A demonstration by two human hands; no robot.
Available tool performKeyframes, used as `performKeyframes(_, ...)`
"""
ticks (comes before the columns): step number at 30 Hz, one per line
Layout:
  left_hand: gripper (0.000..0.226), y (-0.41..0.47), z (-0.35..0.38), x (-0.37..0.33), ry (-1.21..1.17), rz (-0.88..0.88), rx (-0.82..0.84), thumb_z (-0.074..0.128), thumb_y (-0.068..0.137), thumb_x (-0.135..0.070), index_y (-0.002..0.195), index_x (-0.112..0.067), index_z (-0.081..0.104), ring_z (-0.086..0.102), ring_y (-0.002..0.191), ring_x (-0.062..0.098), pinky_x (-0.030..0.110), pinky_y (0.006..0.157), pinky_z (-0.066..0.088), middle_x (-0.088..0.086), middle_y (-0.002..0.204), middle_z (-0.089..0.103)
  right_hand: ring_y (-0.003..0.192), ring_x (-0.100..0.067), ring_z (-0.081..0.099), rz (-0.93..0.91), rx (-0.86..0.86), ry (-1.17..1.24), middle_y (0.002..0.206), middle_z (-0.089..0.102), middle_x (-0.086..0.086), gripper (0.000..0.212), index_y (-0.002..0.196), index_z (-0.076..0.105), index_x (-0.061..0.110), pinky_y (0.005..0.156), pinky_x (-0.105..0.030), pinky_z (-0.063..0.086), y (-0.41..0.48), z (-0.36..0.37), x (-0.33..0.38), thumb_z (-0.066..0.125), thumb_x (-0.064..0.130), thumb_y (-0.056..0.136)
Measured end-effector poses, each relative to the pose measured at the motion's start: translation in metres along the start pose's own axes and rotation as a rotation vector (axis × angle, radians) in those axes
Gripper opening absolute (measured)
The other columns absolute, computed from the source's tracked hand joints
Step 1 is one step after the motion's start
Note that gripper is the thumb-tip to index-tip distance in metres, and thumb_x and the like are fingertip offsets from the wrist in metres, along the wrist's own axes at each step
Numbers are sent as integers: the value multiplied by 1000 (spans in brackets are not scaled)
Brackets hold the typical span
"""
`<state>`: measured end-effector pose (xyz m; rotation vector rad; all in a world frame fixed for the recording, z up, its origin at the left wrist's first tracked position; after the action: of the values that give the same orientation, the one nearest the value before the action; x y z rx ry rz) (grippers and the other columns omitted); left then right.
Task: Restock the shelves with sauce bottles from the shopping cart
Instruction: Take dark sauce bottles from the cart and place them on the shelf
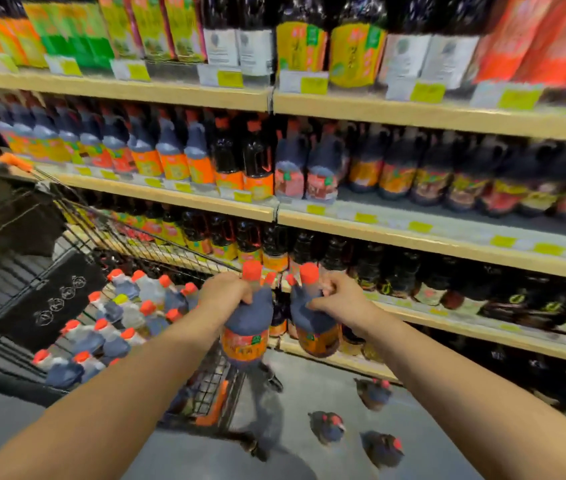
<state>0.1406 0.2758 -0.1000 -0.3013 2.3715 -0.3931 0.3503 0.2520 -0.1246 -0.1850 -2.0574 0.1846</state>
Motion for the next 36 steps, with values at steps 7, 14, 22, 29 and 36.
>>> performKeyframes(7,14,2,49,-62,-428,42,-31,56,44,-17,51,-9,47,47,75,27,38,66,34,12,65,47,60,-15,32,-144,-231,-55,63,31,0,48,64,31,18,55,-31,22,2,-108,-3,78,18,73)
performKeyframes(14,3,6,65,-103,-682,92,-125,50,41,-15,41,-15,47,44,71,26,38,65,34,7,58,45,66,-17,39,-306,-379,-16,68,39,-4,40,72,38,14,55,-30,26,14,-175,6,78,17,75)
performKeyframes(22,8,39,54,-134,-640,112,-120,53,46,-12,49,-10,45,43,70,26,37,65,33,8,62,45,68,-21,38,-501,-577,10,71,37,-7,38,71,39,4,60,-32,27,55,-198,38,75,15,73)
performKeyframes(29,8,112,55,-156,-627,149,-44,56,49,-10,52,-7,49,43,68,25,35,63,34,9,65,45,67,-20,34,-541,-692,8,67,31,1,44,66,31,16,60,-33,25,128,-193,41,74,11,71)
performKeyframes(36,20,176,53,-157,-623,168,-2,60,52,-10,50,-11,40,39,67,24,37,61,30,7,62,39,69,-22,37,-454,-686,-12,70,35,-4,40,69,35,10,62,-37,28,204,-183,30,75,11,70)
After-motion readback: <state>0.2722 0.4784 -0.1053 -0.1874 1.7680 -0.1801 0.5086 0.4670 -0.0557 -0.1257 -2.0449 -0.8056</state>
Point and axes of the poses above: each hand's wrist, its own y-axis towards the middle knuckle, its own z-axis out of the palm, x = y × z, the point moved 7 cm from there along y, towards the middle knuckle
